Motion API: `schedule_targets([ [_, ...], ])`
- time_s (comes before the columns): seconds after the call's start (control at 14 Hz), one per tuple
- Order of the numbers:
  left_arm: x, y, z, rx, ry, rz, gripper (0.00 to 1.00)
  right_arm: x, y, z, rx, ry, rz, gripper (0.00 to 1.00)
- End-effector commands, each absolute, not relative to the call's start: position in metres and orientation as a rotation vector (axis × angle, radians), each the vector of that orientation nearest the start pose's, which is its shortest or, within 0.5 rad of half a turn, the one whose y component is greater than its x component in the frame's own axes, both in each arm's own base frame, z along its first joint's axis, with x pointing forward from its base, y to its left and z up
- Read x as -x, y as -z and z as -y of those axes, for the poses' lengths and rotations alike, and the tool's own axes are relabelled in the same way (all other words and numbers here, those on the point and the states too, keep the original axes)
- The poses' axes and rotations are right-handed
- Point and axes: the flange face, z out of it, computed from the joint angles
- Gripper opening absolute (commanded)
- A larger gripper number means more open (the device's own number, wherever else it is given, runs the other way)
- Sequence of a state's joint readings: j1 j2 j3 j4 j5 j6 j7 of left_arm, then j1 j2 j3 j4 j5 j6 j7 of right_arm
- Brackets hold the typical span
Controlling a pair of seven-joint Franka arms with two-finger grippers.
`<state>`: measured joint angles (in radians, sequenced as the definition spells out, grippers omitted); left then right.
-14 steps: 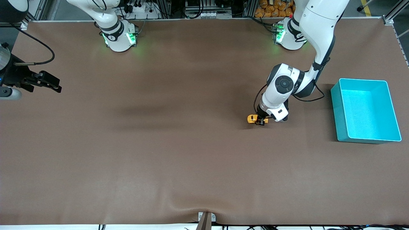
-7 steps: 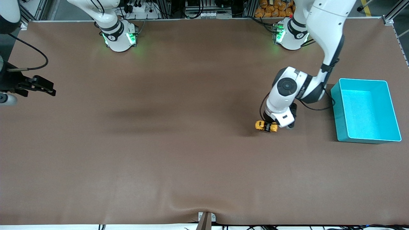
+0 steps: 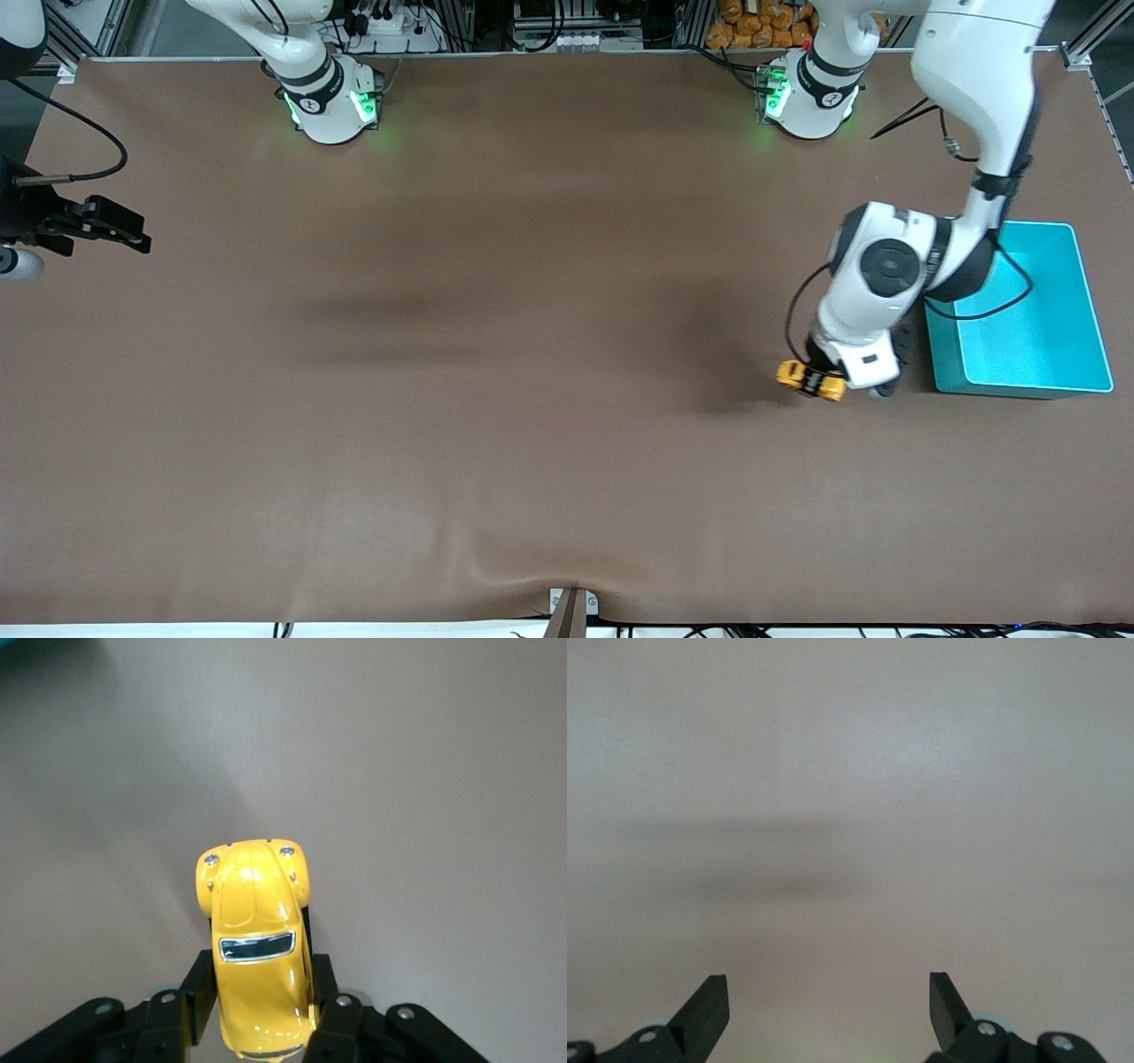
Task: Wind and store yellow beetle car
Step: 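Carry the car with the left gripper into the cyan bin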
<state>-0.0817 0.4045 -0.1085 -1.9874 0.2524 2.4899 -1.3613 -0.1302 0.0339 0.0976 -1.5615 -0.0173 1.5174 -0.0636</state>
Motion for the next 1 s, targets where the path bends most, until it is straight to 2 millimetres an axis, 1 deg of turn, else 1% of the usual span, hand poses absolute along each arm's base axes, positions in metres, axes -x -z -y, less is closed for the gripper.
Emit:
schedule_targets([
  [0.0, -0.616, -0.292, 0.062, 2.791, 0.278, 1.322, 0.0, -0.55, -0.615, 0.022, 3.159, -0.108, 0.064, 1.0],
  [0.07, -0.618, -0.297, 0.042, 2.808, 0.284, 1.272, 0.0, -0.55, -0.615, 0.022, 3.159, -0.111, 0.064, 1.0],
  [0.21, -0.619, -0.305, 0.008, 2.842, 0.281, 1.163, 0.0, -0.549, -0.615, 0.021, 3.159, -0.111, 0.067, 1.0],
  [0.29, -0.619, -0.308, -0.008, 2.853, 0.266, 1.102, 0.0, -0.548, -0.616, 0.019, 3.16, -0.109, 0.074, 1.0],
  [0.36, -0.617, -0.313, -0.027, 2.866, 0.257, 1.04, 0.0, -0.545, -0.622, 0.018, 3.162, -0.092, 0.074, 1.0],
  [0.43, -0.615, -0.317, -0.043, 2.876, 0.245, 0.977, 0.0, -0.544, -0.622, 0.02, 3.161, -0.099, 0.069, 1.0],
  [0.57, -0.61, -0.322, -0.071, 2.9, 0.2, 0.853, 0.0, -0.549, -0.614, 0.019, 3.162, -0.082, 0.075, 1.0],
  [0.71, -0.601, -0.332, -0.098, 2.945, 0.142, 0.728, 0.0, -0.547, -0.616, 0.018, 3.162, -0.087, 0.077, 1.0],
  [0.86, -0.59, -0.339, -0.133, 2.995, 0.085, 0.58, 0.0, -0.547, -0.616, 0.015, 3.163, -0.082, 0.075, 1.0],
  [0.93, -0.585, -0.339, -0.149, 3.018, 0.057, 0.477, 0.0, -0.547, -0.616, 0.014, 3.163, -0.084, 0.077, 1.0],
])
